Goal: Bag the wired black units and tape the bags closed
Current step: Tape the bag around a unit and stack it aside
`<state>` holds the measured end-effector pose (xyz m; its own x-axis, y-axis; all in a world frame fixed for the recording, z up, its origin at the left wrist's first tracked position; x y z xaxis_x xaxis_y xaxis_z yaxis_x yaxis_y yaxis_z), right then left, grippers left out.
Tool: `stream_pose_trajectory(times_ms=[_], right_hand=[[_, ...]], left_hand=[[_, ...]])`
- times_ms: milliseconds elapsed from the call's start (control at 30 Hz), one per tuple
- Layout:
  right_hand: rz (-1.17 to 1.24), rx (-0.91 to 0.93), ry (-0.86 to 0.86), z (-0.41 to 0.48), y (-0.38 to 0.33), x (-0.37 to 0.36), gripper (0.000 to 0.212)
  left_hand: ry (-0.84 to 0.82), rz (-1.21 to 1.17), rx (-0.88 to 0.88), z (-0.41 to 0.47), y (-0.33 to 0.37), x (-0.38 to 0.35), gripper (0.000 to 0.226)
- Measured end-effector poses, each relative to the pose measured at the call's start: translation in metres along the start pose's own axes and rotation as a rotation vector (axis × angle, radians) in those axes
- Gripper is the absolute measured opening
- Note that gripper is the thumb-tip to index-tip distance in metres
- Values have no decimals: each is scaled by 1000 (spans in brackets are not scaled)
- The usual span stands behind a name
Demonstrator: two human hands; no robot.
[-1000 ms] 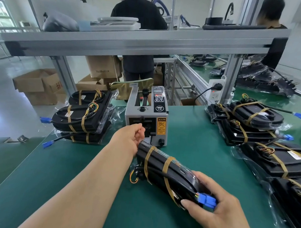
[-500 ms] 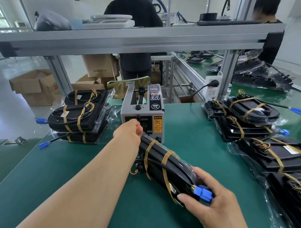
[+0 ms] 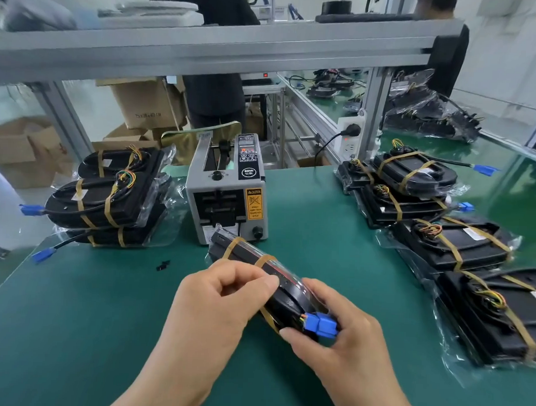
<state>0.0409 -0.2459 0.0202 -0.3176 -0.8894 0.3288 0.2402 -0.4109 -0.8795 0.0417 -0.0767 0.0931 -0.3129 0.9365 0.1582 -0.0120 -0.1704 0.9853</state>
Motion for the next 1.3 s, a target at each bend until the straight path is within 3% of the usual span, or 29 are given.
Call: stream_pose_trajectory(times_ms=[233, 1300], right_hand=[[-47, 33, 37, -9, -4, -3, 63], [-74, 81, 50, -12, -1, -4, 66]], left_hand=[[98, 54, -15, 5, -9, -4, 11], [142, 247, -91, 7, -20, -3, 13]])
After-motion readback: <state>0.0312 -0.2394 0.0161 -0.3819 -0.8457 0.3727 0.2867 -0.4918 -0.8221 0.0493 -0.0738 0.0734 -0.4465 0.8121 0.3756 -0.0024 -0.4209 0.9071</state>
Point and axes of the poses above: each hand's wrist, its own z-axis towards the middle knuckle, its own x-axis out of the back of the hand, y = z × x, the point moved 5 cm from there along z, towards the middle knuckle, and after that the axes turned 14 degrees about y, right-handed, at the moved point
